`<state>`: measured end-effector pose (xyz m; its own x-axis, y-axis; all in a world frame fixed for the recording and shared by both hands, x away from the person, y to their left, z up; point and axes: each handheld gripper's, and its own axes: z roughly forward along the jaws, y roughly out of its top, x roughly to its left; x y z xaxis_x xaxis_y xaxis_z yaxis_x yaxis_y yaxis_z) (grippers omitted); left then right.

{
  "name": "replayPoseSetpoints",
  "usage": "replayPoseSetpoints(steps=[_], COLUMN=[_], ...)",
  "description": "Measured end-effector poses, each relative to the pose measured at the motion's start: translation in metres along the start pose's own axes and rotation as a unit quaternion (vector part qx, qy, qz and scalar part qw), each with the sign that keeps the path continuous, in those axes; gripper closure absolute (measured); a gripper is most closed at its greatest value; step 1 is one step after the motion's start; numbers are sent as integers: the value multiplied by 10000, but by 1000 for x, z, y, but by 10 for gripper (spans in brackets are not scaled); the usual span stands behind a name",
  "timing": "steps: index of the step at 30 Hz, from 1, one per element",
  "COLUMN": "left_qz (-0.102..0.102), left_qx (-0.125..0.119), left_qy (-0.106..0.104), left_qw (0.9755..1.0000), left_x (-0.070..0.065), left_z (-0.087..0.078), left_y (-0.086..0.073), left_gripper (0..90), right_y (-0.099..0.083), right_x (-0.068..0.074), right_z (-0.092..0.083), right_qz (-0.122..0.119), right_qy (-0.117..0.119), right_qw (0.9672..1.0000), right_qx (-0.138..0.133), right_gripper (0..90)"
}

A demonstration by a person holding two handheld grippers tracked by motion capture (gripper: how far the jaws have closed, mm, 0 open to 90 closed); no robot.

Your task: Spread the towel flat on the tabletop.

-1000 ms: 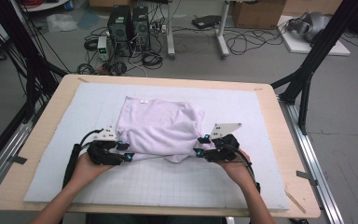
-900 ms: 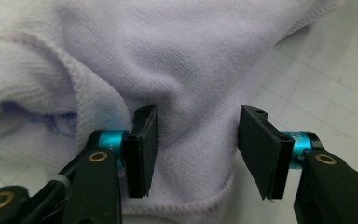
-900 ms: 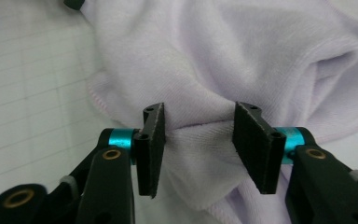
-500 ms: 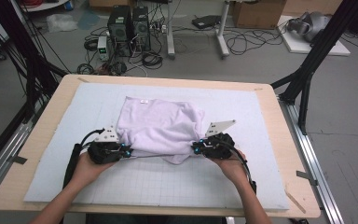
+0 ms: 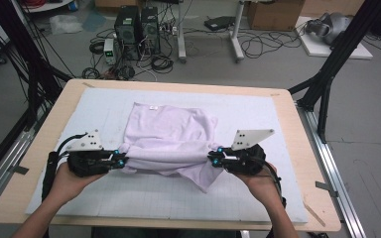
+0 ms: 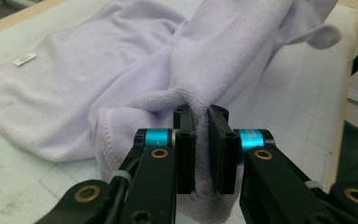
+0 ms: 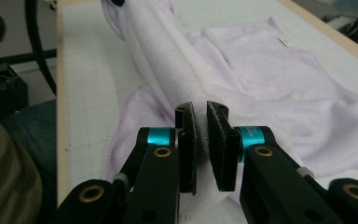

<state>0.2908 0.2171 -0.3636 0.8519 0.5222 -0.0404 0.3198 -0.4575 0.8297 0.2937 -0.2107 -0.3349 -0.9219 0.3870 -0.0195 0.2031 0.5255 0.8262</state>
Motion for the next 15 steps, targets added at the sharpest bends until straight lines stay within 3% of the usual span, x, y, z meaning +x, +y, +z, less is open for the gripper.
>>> replayPoseSetpoints(steps=[3, 8, 11, 15], left_qz=[-97, -409, -625, -831], left_qx=[186, 516, 603, 500], left_qy=[120, 264, 317, 342], left_qw=[9997, 9975, 9957, 9947], left_x=[13, 40, 55, 63], left_z=[21, 61, 73, 70], left_y=[-3, -12, -19, -22], left_gripper=[803, 800, 768, 682], right_y=[-11, -30, -40, -45], right_x=[-20, -54, -73, -84], right_z=[19, 56, 69, 77], right_qz=[236, 578, 819, 1015], right_qy=[-152, -343, -357, -347], right_qw=[9993, 9948, 9929, 9917], right_qx=[257, 772, 780, 708], right_gripper=[827, 825, 824, 808])
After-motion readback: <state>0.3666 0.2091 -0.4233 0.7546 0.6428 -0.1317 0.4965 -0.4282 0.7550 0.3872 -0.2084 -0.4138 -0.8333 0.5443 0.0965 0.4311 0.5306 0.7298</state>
